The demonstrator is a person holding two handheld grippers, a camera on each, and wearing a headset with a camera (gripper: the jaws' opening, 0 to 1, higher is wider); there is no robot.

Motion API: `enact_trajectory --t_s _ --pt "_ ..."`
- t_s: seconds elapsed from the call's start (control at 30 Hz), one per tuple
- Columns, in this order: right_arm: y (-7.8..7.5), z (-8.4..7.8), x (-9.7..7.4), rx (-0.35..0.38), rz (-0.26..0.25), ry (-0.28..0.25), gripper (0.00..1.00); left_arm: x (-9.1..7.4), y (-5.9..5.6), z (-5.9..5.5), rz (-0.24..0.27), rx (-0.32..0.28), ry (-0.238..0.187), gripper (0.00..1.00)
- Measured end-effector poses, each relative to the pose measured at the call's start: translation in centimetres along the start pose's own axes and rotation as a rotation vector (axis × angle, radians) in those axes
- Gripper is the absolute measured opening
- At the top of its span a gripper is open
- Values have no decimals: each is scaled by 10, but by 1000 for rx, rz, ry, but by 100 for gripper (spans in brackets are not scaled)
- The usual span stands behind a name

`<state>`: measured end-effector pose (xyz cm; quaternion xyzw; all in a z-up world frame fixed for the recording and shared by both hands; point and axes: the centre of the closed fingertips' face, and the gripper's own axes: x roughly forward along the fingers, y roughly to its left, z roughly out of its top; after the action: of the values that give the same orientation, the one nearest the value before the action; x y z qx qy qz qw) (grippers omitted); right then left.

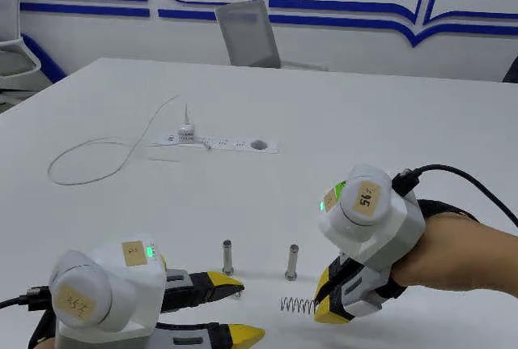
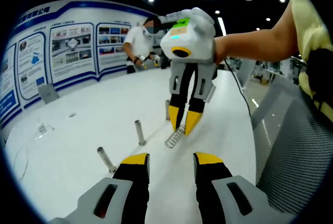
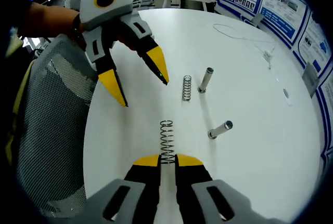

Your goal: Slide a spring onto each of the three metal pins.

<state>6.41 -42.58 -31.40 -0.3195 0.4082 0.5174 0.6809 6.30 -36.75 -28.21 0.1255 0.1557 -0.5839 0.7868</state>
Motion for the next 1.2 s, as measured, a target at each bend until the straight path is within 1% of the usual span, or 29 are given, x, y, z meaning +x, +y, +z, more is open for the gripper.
enact_trajectory --t_s 0.2,0.4,0.77,1.0,1.2 --pt "8 3 -4 -22 0 -1 12 6 -8 2 -33 22 8 34" --pt "17 13 -10 -53 8 -19 12 11 -14 4 -59 41 17 33" --pt "27 26 -14 -111 19 -27 12 12 -21 6 -78 58 17 29" --pt "32 30 -15 -140 29 -26 12 12 -25 9 -87 71 10 24" --pt "33 30 -15 -154 33 -22 12 13 -26 9 -94 82 12 19"
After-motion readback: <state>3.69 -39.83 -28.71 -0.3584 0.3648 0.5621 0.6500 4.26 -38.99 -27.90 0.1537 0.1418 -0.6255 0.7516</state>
